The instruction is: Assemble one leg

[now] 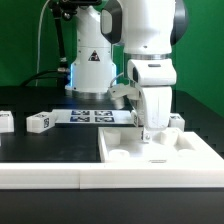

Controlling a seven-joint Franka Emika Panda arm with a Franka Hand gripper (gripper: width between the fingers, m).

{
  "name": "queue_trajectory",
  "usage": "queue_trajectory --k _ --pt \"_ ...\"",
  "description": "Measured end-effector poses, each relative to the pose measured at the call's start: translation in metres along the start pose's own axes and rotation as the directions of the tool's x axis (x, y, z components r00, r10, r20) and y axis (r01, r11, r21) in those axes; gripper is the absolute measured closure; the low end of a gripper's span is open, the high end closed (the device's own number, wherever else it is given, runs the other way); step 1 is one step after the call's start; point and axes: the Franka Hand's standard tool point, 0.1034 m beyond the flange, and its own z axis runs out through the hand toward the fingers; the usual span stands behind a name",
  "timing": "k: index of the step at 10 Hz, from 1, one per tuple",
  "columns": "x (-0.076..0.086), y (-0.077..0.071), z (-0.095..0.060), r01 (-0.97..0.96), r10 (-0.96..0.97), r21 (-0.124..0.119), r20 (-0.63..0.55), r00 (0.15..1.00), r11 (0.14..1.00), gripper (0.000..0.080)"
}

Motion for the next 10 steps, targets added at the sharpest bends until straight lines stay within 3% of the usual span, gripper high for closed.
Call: queue_trajectory --k 1,2,3,4,8,10 --pt "0.000 0.000 0.000 0.000 0.000 0.000 0.000 1.000 1.000 0.0355" --pt "0.000 0.000 0.000 -0.001 0.001 0.000 0.000 1.000 1.000 0.0228" --pt "-0.001 0.000 0.000 -0.001 0.001 0.000 0.000 1.000 1.000 0.0228" --pt "-0.001 0.000 0.000 -0.001 0.001 0.000 0.000 1.000 1.000 0.0166" --pt "-0.001 0.000 -0.001 -0.004 0.004 -0.001 0.001 1.000 1.000 0.0151" --pt "0.006 -0.002 -0.024 -0.078 0.078 -0.032 0.007 0.997 0.996 0.0151"
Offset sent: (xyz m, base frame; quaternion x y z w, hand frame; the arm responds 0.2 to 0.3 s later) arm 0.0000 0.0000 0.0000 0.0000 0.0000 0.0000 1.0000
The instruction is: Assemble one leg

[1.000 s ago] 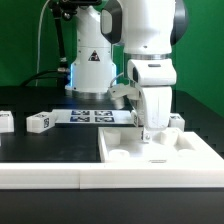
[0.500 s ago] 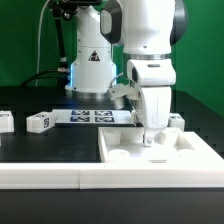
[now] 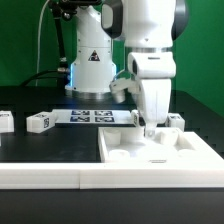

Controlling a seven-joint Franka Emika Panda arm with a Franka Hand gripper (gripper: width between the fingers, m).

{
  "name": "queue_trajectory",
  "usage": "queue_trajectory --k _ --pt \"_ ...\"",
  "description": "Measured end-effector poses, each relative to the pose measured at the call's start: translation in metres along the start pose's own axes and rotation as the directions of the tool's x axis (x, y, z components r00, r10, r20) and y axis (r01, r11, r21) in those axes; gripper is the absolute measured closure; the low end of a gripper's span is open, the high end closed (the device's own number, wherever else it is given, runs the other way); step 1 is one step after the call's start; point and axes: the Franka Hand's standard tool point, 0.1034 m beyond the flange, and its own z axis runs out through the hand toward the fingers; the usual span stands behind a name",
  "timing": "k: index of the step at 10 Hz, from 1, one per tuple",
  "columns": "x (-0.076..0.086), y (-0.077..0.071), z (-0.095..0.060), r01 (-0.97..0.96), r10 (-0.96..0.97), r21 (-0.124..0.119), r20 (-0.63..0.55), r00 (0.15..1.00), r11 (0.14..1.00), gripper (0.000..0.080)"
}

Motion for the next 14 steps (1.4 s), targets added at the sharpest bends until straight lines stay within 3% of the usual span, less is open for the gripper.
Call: queue_trajectory --k 2,5,7,8,12,14 --pt "0.008 -0.005 -0.015 -0.057 0.057 -0.019 0.003 0.998 0.998 0.0151" --pt "0.007 -0.005 -0.014 -0.074 0.074 -0.017 0.002 0.997 0.997 0.0151" --pt "0.008 -0.006 -0.014 -0.247 0.247 -0.029 -0.016 0.969 0.969 0.0151" --pt "0.008 -0.015 -0.014 -0.364 0.362 -0.041 -0.046 0.931 0.931 0.0151" --pt "0.024 -0.031 -0.012 -0.758 0.757 0.007 -0.063 0.650 0.652 0.0151" --pt "0.043 -0.035 -0.012 -0.909 0.909 0.035 -0.059 0.413 0.415 0.0151"
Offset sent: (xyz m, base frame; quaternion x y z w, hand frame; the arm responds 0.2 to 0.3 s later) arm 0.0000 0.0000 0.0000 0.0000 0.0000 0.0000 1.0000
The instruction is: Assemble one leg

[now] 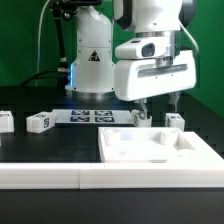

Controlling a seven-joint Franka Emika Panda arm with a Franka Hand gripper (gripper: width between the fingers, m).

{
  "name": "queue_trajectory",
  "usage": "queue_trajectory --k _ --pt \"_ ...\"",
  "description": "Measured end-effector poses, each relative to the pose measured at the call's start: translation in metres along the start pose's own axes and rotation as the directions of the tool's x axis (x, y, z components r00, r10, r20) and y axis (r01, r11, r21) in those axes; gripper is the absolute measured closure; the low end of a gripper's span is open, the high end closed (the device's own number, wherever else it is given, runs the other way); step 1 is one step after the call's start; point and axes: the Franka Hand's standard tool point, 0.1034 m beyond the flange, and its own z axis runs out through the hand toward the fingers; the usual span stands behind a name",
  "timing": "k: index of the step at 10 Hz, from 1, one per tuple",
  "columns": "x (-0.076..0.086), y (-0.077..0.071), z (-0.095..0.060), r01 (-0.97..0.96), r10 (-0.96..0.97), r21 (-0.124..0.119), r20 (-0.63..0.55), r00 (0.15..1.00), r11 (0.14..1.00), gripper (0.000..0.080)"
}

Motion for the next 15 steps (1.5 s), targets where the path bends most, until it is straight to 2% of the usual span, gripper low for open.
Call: queue_trajectory --k 1,3,6,7,8,11,12,15 --pt "0.003 -0.007 0.000 -0.067 0.067 0.004 -0.002 0.998 0.998 0.0151" --pt "0.005 -0.003 -0.002 -0.168 0.168 0.013 -0.006 0.986 0.986 0.0151" --pt "0.005 -0.006 -0.001 -0.340 0.340 0.023 -0.002 0.940 0.940 0.0151" --pt "0.004 -0.012 0.000 -0.423 0.424 0.024 -0.004 0.906 0.906 0.0151" --pt "-0.001 -0.020 0.002 -0.459 0.459 0.023 0.007 0.888 0.888 0.0151" --pt "0.001 -0.018 0.002 -0.429 0.428 0.020 0.030 0.903 0.903 0.0151" --pt "-0.005 -0.022 0.003 -0.426 0.422 0.006 0.125 0.898 0.905 0.0151" --pt "-0.003 -0.028 0.002 -0.403 0.384 -0.003 0.310 0.870 0.915 0.0151"
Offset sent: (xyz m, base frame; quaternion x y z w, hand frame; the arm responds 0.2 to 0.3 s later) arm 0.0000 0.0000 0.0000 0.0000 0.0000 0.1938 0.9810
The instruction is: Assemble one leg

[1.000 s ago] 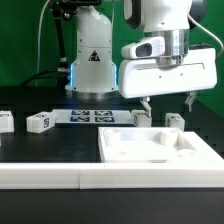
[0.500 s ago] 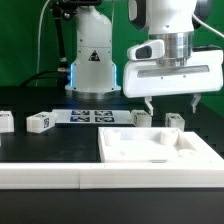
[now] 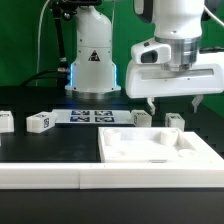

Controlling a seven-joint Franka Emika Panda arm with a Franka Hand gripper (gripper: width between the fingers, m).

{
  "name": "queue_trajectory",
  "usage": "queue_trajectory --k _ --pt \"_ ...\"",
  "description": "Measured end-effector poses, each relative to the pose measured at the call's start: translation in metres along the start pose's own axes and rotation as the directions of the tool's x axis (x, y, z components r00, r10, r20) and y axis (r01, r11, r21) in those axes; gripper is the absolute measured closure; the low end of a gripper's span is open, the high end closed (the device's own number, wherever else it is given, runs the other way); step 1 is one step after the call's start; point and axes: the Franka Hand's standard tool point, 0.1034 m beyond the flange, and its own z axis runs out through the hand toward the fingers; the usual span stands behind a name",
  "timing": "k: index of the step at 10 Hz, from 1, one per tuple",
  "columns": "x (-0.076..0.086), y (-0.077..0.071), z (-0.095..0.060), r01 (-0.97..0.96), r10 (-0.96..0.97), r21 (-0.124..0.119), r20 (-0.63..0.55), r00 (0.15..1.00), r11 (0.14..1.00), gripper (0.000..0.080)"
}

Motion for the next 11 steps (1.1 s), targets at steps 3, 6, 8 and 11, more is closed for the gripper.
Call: queue_trajectory --k 3,6,8,11 --pt "0.001 -0.006 0.004 0.004 -0.003 -0.006 0.179 0.984 1.000 0.0151" --pt "-0.005 -0.006 0.010 0.001 0.005 -0.016 0.358 0.934 1.000 0.0151" --pt "-0.016 -0.003 0.016 -0.012 0.029 -0.037 0.503 0.864 0.999 0.0151" --pt "-0.028 -0.004 0.028 -0.008 0.043 -0.057 0.655 0.754 0.998 0.0151"
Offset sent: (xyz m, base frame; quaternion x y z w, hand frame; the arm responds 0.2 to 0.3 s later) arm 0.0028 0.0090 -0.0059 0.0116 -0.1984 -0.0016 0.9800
